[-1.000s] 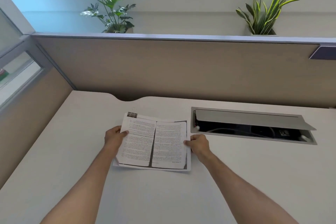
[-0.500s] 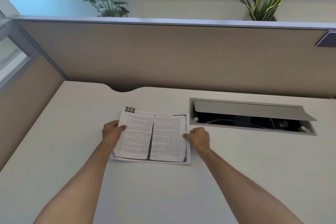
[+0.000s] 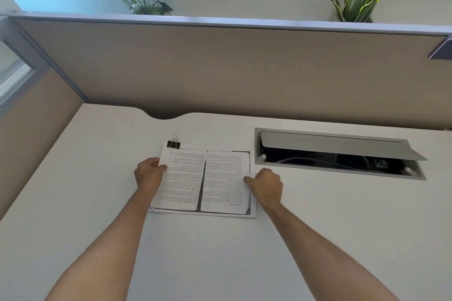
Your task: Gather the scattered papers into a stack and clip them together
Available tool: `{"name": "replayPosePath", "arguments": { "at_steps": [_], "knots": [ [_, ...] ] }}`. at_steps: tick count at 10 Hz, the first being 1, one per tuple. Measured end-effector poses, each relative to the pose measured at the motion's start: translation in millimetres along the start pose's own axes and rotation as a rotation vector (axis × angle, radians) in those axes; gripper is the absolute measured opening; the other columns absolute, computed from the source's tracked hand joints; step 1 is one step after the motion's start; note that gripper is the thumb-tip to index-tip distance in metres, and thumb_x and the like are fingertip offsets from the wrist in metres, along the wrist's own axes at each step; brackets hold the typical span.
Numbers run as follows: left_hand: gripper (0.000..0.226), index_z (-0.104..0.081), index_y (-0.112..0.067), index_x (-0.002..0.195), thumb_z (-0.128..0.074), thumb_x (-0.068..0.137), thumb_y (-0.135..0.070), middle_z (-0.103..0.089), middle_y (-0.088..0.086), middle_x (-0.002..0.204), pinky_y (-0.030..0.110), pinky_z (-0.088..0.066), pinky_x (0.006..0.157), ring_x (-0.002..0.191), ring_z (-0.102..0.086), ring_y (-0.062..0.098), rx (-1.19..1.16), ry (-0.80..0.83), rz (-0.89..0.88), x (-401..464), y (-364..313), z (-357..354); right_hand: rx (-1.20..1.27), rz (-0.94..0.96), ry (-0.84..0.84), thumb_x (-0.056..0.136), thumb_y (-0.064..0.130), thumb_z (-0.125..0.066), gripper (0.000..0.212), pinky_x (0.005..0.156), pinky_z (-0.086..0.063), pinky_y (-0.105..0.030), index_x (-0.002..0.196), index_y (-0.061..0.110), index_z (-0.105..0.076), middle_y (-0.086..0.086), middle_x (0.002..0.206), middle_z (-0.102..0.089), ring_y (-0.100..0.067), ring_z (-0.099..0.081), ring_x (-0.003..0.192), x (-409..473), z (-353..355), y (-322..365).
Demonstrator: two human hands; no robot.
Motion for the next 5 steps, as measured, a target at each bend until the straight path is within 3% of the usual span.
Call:
{"name": "replayPosePath", "arguments": {
  "at_steps": [3, 5],
  "knots": [
    [0.040, -0.065, -0.008, 0.120, -0.070, 0.081, -0.006, -0.067, 0.011, 0.120, 0.028, -0.043, 0.091, 0.108, -0.062, 0.029, 0.002, -0.044, 0.051, -7, 9, 2, -0.027, 0.006, 0.018, 0.075, 0.054, -0.069, 0.046, 0.050, -0.033, -0.027, 0.073, 0.010, -0.057, 0.003, 0.064, -0.057, -0.018, -0.054, 0.059, -2, 3, 0],
    [0.039, -0.061, -0.011, 0.126, -0.063, 0.087, -0.013, -0.062, 0.013, 0.129, 0.042, -0.047, 0.102, 0.114, -0.060, 0.034, 0.139, -0.082, -0.058, -27, -3, 4, 0.056, 0.025, -0.072, 0.079, 0.060, -0.064, 0.046, 0.068, -0.037, -0.028, 0.088, 0.014, -0.064, 0.004, 0.080, -0.062, -0.020, -0.055, 0.076, -12, 21, -6]
  ]
}}
Point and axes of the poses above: each hand's wrist, its own x-axis towards the middle knuckle, its own z-axis out of the back of the hand, y = z × x, the point moved 8 cm from there along x, towards the middle knuckle
